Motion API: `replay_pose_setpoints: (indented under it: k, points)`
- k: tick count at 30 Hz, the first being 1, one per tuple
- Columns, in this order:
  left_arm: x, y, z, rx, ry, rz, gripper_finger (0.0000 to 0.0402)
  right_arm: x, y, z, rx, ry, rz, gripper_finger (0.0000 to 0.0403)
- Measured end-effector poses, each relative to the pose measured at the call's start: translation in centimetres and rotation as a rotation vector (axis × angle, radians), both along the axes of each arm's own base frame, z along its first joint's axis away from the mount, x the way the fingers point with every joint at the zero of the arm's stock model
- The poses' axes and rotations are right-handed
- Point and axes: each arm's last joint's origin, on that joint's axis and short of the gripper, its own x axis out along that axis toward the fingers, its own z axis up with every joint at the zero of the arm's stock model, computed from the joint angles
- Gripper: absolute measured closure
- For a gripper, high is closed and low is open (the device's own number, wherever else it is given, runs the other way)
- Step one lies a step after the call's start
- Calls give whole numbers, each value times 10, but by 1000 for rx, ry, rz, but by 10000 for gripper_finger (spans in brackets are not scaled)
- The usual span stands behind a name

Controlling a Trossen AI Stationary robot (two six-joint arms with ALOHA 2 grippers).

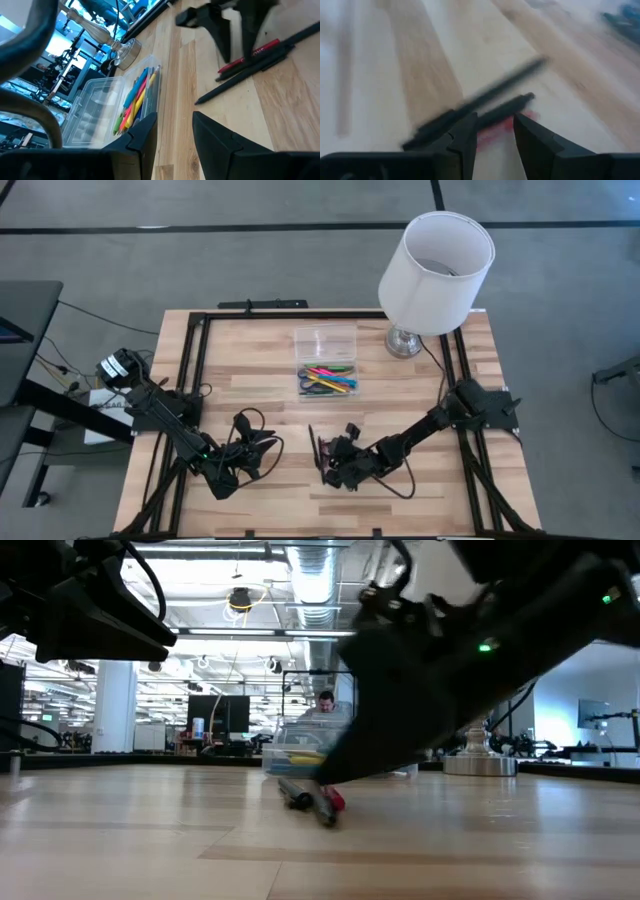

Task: Pick & place school supplies into a supply box
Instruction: Put the red crayon into the supply box

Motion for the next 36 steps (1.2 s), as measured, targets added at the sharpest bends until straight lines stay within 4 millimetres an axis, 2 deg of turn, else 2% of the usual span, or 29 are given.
replay_pose_setpoints:
  k: [5, 12, 26, 36]
  points:
    - [0, 0, 0, -1, 3, 3, 282, 3, 2, -9, -4, -24, -14, 282]
    - [-1, 1, -2, -9, 16, 3, 282, 1, -1, -5, -15, 17, 1, 282]
    - [-2, 1, -2, -12, 18, 2, 282, -5, -3, -11, 6, 117, 11, 282]
    - [-2, 1, -2, -12, 19, 2, 282, -9, 0, -6, -9, 284, 73, 282]
